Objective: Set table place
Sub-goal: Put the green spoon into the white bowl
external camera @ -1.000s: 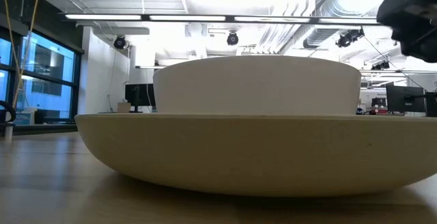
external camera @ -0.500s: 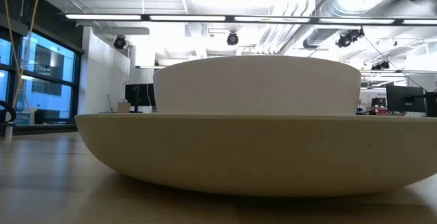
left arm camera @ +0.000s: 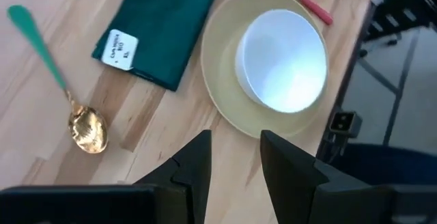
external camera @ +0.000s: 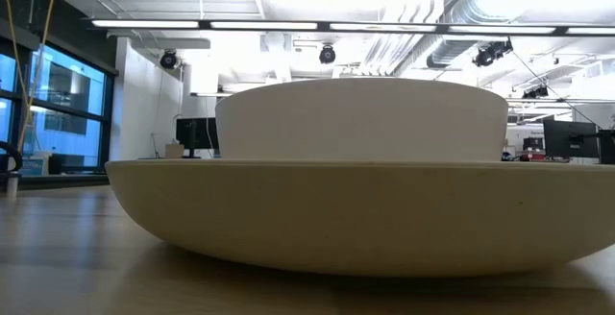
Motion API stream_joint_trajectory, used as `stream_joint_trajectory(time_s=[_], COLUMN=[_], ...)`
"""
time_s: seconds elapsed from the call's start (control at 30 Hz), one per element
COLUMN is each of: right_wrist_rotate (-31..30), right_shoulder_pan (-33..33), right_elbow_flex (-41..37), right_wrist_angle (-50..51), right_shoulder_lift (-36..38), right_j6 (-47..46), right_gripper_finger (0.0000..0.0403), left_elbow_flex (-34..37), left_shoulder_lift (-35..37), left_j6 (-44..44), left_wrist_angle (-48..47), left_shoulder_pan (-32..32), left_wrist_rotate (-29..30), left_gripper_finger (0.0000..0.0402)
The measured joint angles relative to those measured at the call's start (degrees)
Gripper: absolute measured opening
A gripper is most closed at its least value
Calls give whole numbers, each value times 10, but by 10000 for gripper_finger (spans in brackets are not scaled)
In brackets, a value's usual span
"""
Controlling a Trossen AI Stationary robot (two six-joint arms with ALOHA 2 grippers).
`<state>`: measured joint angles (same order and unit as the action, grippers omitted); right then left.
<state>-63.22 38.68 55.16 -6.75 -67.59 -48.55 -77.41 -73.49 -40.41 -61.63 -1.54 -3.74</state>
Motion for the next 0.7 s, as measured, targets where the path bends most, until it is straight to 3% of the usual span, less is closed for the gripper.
stream_joint_trajectory(time_s=[0.1,0.2,0.3,0.53,0.7], right_wrist_rotate=[67,123,158,289,320], right_shoulder_pan=[-20,-39,-65,-122,-137], right_elbow_flex=[0,0,0,0,0], right_wrist_angle=[-82,-104,-77,-47,-29], right_shoulder_lift=[2,7,17,21,21], right_j6=[122,185,182,154,136], right_gripper_finger=[71,71,71,71,71], left_elbow_flex=[0,0,10,70,116], left_shoulder_lift=[0,-7,-14,-46,-74], left_j6=[-46,-87,-90,-26,-3], left_wrist_angle=[-26,-85,-96,-67,-31], left_shoulder_pan=[0,4,19,72,98], left_wrist_rotate=[31,86,113,110,89], left_gripper_finger=[115,115,115,115,115])
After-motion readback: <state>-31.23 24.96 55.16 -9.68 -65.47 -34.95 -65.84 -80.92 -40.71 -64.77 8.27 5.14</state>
